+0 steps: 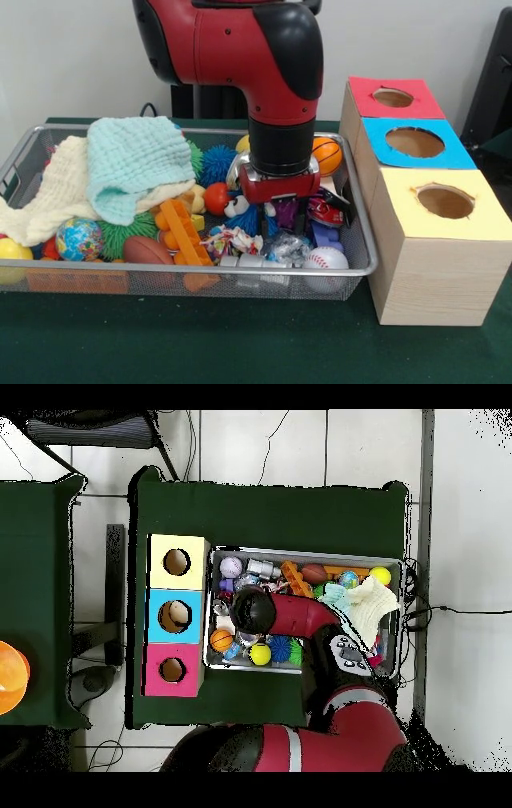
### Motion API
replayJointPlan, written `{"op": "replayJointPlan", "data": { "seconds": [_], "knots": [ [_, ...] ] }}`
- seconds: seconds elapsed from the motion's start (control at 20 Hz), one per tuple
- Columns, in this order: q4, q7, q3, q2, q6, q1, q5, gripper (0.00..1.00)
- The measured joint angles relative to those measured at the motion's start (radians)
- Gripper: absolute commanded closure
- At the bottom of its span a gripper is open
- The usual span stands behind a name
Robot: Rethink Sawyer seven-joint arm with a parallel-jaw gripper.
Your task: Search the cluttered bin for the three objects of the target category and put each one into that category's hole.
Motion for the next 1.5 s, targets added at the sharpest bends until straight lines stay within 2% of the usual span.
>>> {"op": "replayJointPlan", "data": {
  "seconds": [0.55,0.9,1.1,1.25,1.5],
  "knots": [
    [0.0,0.0,-0.004,0.01,-0.037,0.006,0.001,0.0],
    [-0.025,0.0,-0.042,0.022,-0.02,0.049,0.033,0.0],
    [-0.08,0.0,-0.089,0.035,0.083,0.1,0.061,0.0],
    [-0.117,0.0,-0.109,0.044,0.147,0.122,0.064,0.0],
    [-0.205,0.0,-0.134,0.081,0.307,0.147,0.068,0.0]
  ]
}}
